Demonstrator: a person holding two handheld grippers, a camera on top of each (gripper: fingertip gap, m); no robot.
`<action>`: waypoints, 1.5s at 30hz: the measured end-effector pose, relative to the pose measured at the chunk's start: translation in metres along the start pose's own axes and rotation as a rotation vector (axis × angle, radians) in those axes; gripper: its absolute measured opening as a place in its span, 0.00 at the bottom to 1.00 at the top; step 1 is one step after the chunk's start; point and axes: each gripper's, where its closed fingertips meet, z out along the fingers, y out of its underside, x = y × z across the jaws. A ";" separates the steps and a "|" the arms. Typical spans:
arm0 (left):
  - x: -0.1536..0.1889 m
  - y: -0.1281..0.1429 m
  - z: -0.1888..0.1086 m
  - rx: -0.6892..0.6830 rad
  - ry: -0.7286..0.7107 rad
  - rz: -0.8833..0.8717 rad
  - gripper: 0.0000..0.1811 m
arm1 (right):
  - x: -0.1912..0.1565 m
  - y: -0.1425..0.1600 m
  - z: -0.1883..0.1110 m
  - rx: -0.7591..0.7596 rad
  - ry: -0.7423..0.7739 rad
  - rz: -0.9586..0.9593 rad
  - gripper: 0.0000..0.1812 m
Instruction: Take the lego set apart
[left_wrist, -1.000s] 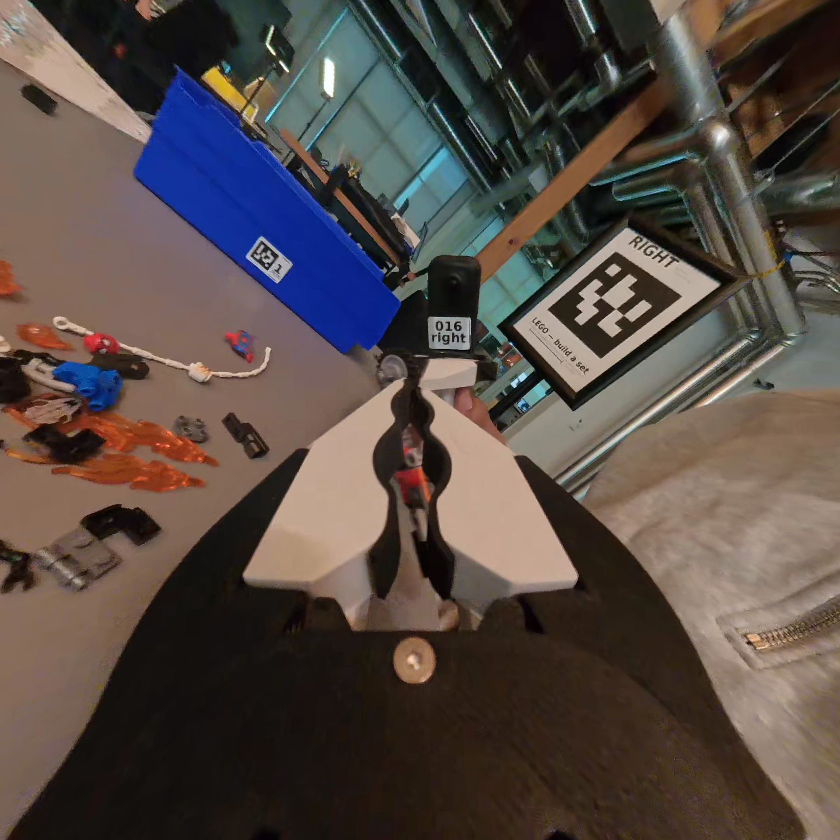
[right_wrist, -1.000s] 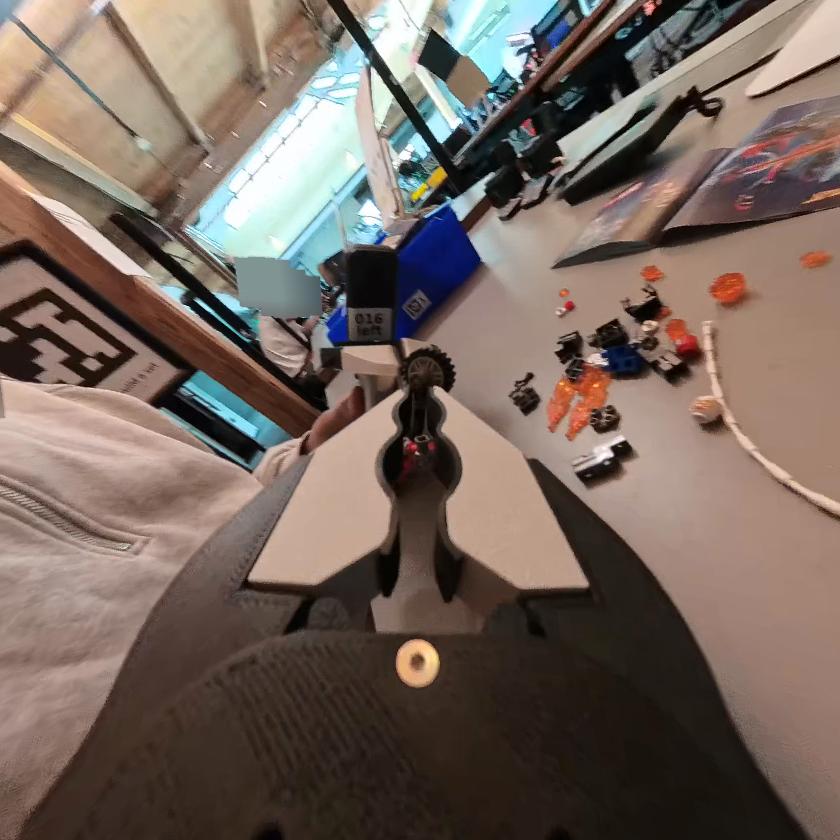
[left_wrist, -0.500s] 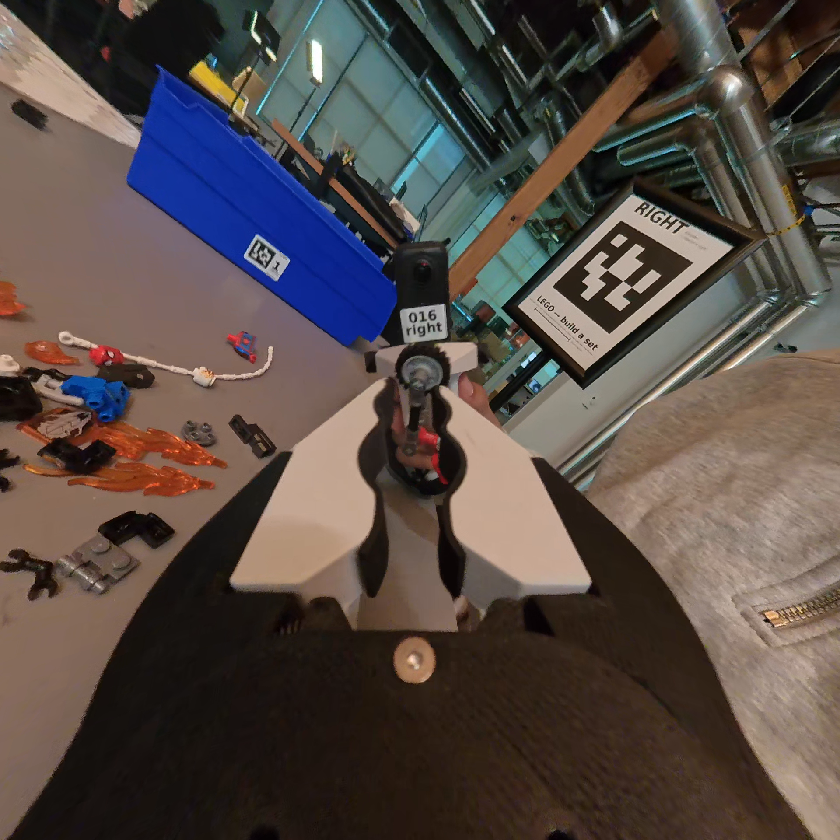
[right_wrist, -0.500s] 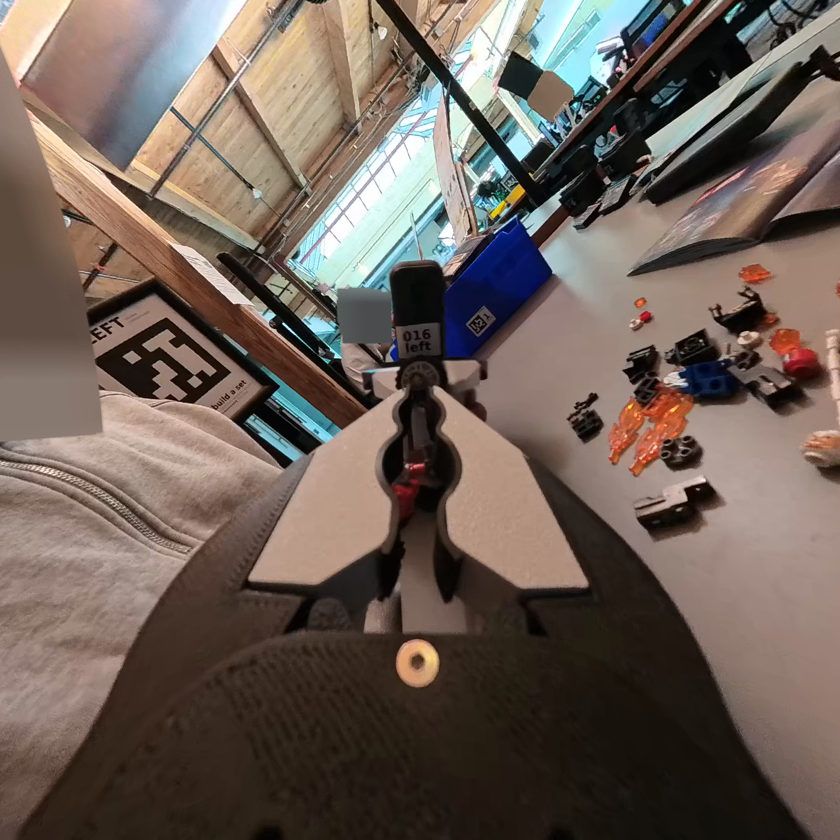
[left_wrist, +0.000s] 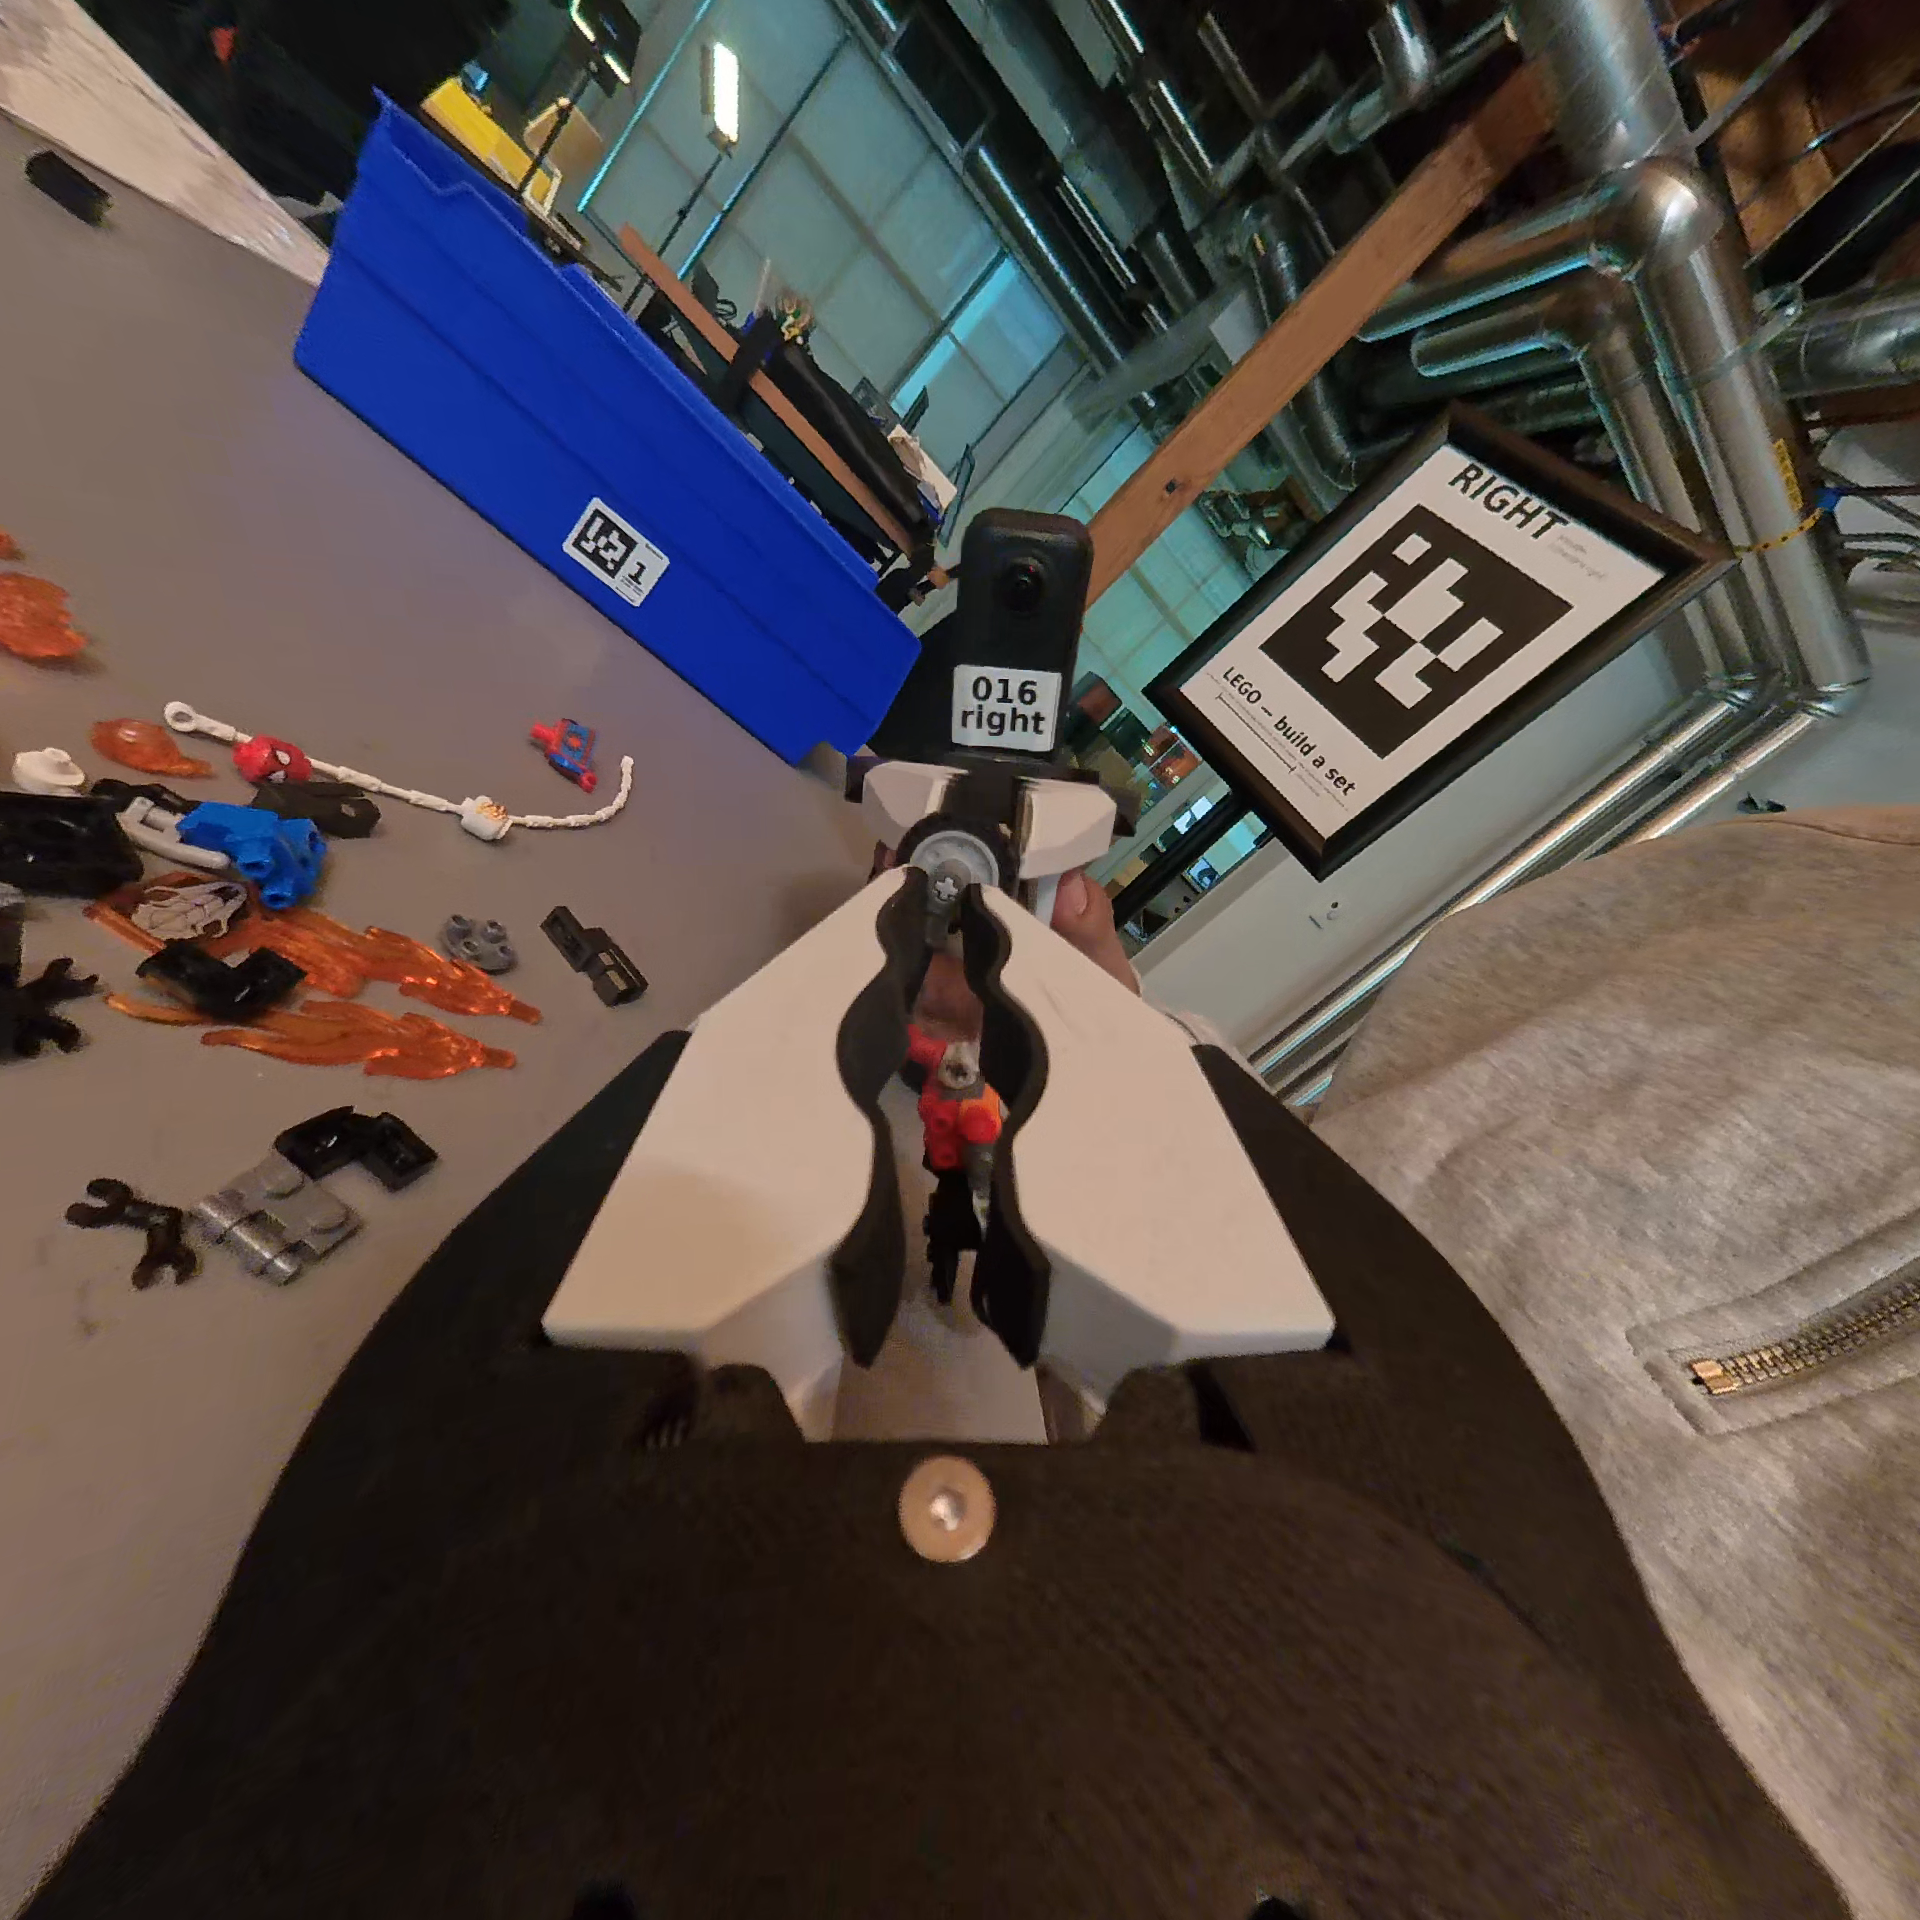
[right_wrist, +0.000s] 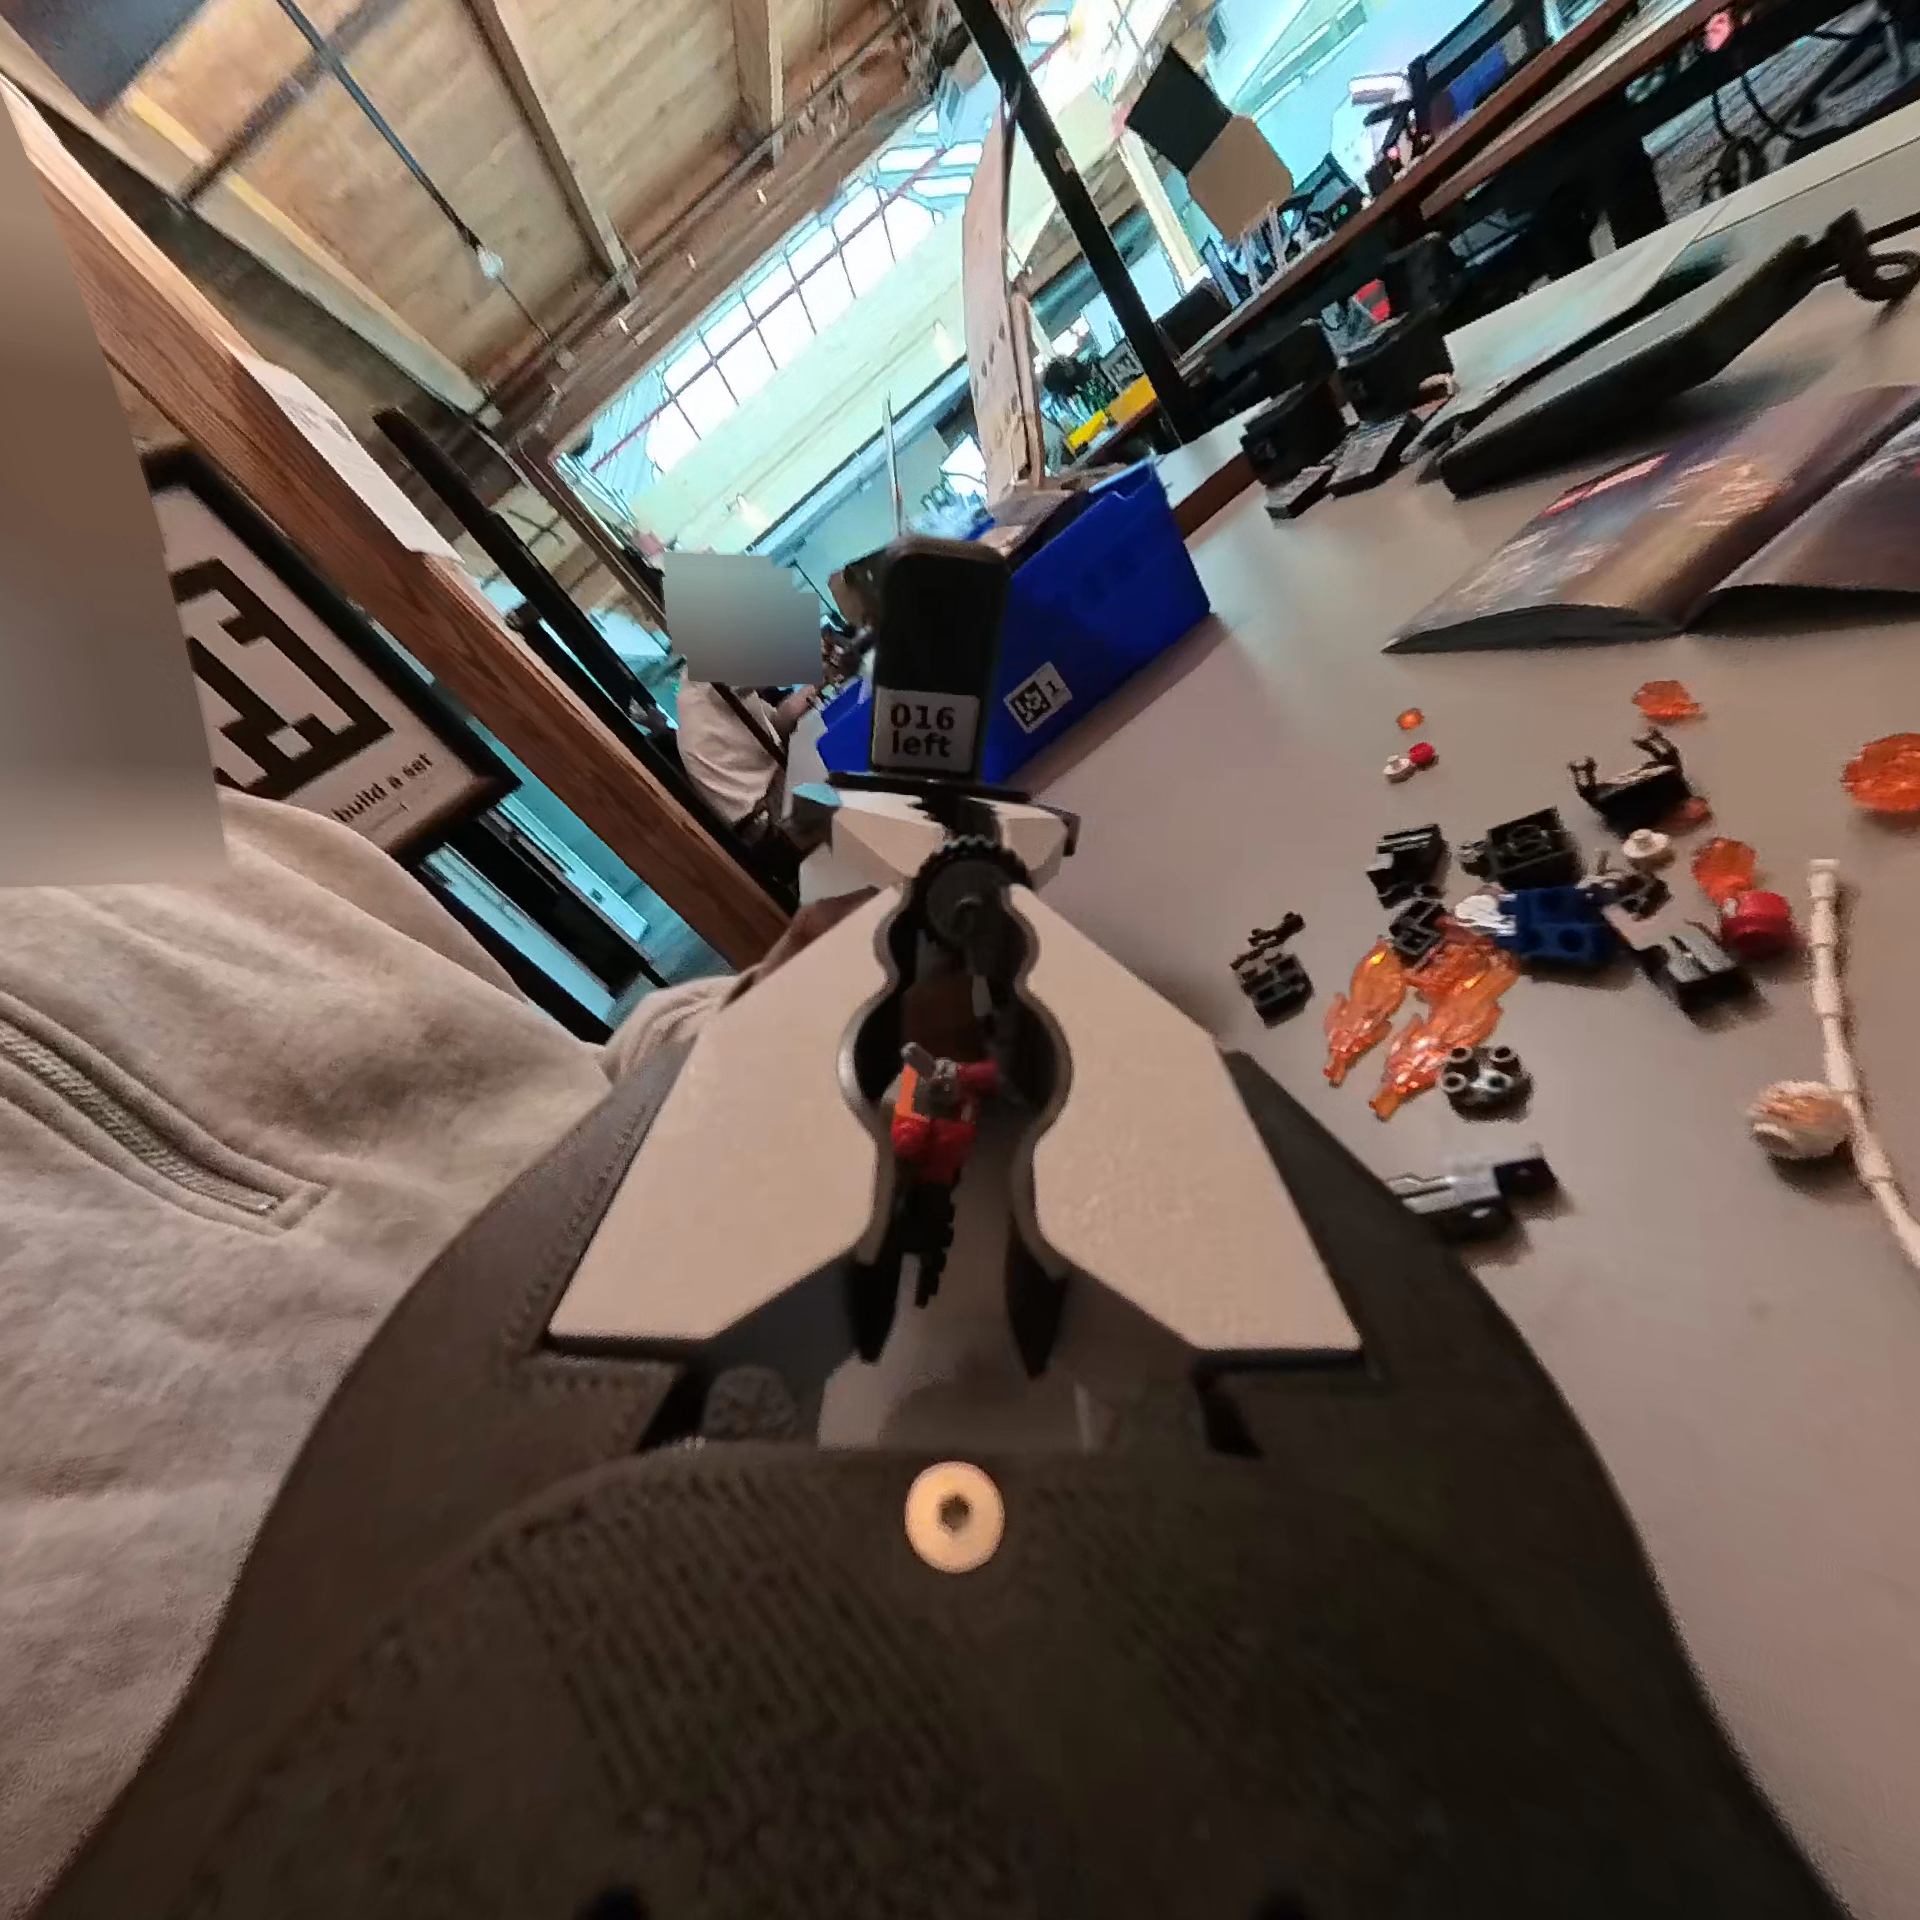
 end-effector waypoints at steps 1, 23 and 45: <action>-0.001 0.000 -0.001 0.003 -0.004 -0.005 0.02 | 0.001 0.001 0.001 -0.011 0.014 -0.019 0.07; -0.025 -0.028 -0.045 0.150 -0.192 -0.005 0.02 | 0.040 -0.035 -0.075 0.107 0.278 0.011 0.02; -0.018 -0.017 -0.031 0.087 -0.121 -0.009 0.02 | 0.016 -0.007 0.036 -0.101 0.015 -0.101 0.27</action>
